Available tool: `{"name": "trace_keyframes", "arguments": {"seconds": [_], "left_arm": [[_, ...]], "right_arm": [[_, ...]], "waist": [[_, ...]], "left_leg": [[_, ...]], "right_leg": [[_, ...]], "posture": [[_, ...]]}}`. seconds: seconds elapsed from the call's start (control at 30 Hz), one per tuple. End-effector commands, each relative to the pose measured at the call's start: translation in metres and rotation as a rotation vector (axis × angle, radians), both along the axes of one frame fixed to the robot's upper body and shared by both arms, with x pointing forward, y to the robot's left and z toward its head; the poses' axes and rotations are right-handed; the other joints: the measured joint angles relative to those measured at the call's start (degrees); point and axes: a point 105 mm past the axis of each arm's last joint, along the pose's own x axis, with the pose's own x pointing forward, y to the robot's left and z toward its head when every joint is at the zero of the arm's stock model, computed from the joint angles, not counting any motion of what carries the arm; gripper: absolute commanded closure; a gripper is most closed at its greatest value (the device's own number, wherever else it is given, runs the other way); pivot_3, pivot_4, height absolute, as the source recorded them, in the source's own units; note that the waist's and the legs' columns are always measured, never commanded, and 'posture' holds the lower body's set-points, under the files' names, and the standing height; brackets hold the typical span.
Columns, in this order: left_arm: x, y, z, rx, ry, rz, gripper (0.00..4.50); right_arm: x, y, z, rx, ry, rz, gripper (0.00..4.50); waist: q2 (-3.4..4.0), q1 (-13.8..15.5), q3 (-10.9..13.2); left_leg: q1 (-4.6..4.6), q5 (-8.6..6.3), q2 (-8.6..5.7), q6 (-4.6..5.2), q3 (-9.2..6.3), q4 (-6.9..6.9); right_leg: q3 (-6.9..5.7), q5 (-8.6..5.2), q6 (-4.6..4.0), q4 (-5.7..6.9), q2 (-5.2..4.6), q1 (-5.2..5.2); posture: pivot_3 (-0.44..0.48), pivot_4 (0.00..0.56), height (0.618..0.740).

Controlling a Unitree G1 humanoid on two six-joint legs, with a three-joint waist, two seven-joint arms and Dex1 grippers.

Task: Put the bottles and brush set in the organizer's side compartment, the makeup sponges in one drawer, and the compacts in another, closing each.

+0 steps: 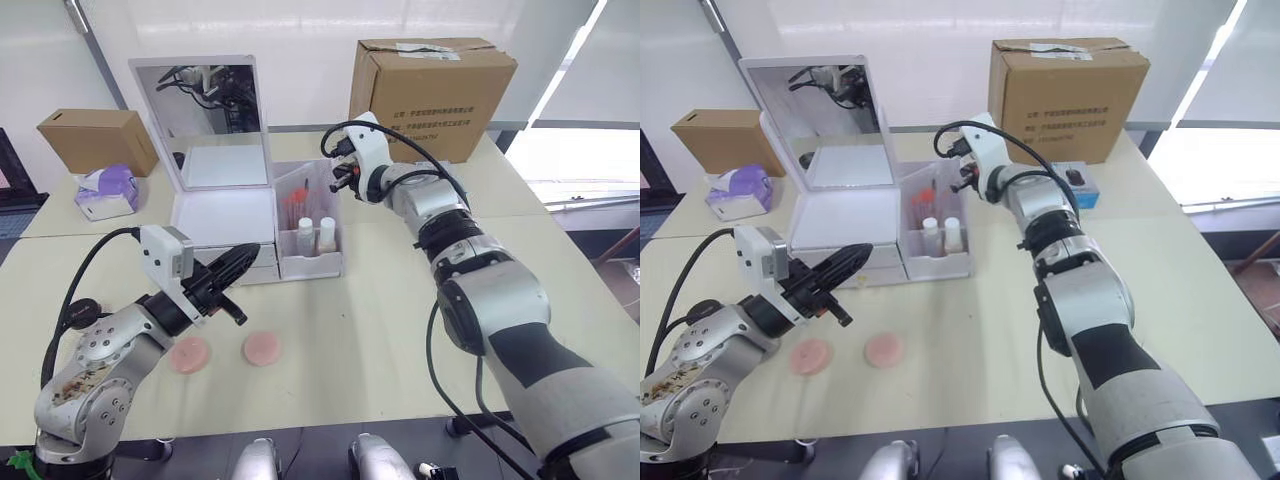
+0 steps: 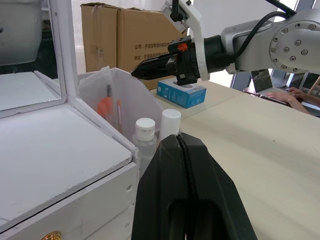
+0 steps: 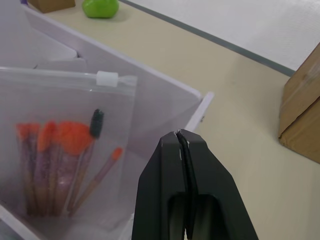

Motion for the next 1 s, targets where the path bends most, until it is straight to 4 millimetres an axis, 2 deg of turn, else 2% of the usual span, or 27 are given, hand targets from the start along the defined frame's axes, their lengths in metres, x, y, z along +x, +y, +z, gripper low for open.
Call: {"name": "trace_keyframes", "arguments": {"seconds": [0.03, 0.2, 0.3, 0.37, 0.47, 0.73, 0.87, 1.0], "left_arm": [[-0.004, -0.001, 0.011, 0.006, -0.057, -0.004, 4.50], [-0.002, 0.002, 0.011, 0.006, -0.057, 0.005, 4.50], [0.000, 0.004, 0.010, 0.007, -0.054, 0.008, 4.50], [0.002, 0.005, 0.008, 0.007, -0.050, 0.008, 4.50], [0.005, 0.005, 0.009, 0.007, -0.054, 0.007, 4.50], [0.008, 0.012, 0.013, 0.021, -0.067, 0.041, 4.50], [0.006, 0.011, 0.015, 0.021, -0.075, 0.049, 4.50], [0.002, 0.013, 0.015, 0.022, -0.078, 0.070, 4.50]], "right_arm": [[-0.003, -0.003, 0.047, 0.076, -0.096, 0.047, 4.45], [-0.023, -0.001, 0.072, 0.125, -0.082, 0.214, 4.45], [-0.046, 0.005, 0.075, 0.132, -0.044, 0.351, 4.45], [-0.058, 0.014, 0.070, 0.105, -0.031, 0.401, 4.45], [-0.056, 0.031, 0.056, 0.021, -0.059, 0.392, 4.45], [-0.047, 0.078, 0.027, 0.011, 0.008, 0.423, 4.45], [-0.036, 0.078, 0.028, 0.017, -0.021, 0.364, 4.45], [-0.032, 0.071, 0.046, 0.060, -0.058, 0.337, 4.45]], "waist": [[0.00, 0.0, 0.0], [0.01, 0.0, 0.0], [0.01, 0.1, 0.0], [0.01, 0.1, 0.0], [0.01, -0.1, 0.0], [0.01, -0.1, 0.0], [-0.02, 0.1, 0.0], [-0.03, 0.1, 0.0]], "left_leg": [[-0.01, 0.00, 0.00, 0.00, 0.00, 0.02], [0.02, 0.00, 0.00, 0.00, 0.00, 0.00], [0.01, 0.00, 0.00, 0.00, 0.00, -0.01], [0.03, 0.00, 0.00, 0.00, 0.00, 0.00], [0.05, 0.00, 0.00, 0.00, 0.00, 0.01], [0.02, 0.00, 0.00, 0.00, 0.00, -0.01], [-0.01, 0.00, 0.00, -0.01, 0.00, 0.02], [-0.07, 0.00, -0.01, -0.01, 0.01, 0.03]], "right_leg": [[0.00, 0.00, 0.00, -0.01, 0.00, 0.01], [0.01, -0.01, 0.02, -0.02, 0.00, 0.02], [0.02, -0.01, 0.02, -0.01, 0.01, 0.02], [0.00, -0.07, 0.11, -0.01, 0.00, 0.06], [0.02, -0.12, 0.22, 0.00, 0.01, 0.04], [0.09, 0.01, -0.01, 0.01, 0.06, -0.02], [0.04, 0.01, 0.00, -0.01, 0.04, 0.01], [0.04, 0.01, 0.00, -0.03, 0.01, 0.03]], "posture": [[0.000, 0.150, 0.740], [0.000, 0.150, 0.740], [0.000, 0.150, 0.740], [0.000, 0.150, 0.740], [0.000, 0.150, 0.740], [0.000, 0.150, 0.740], [0.000, 0.150, 0.740], [0.000, 0.150, 0.740]]}}
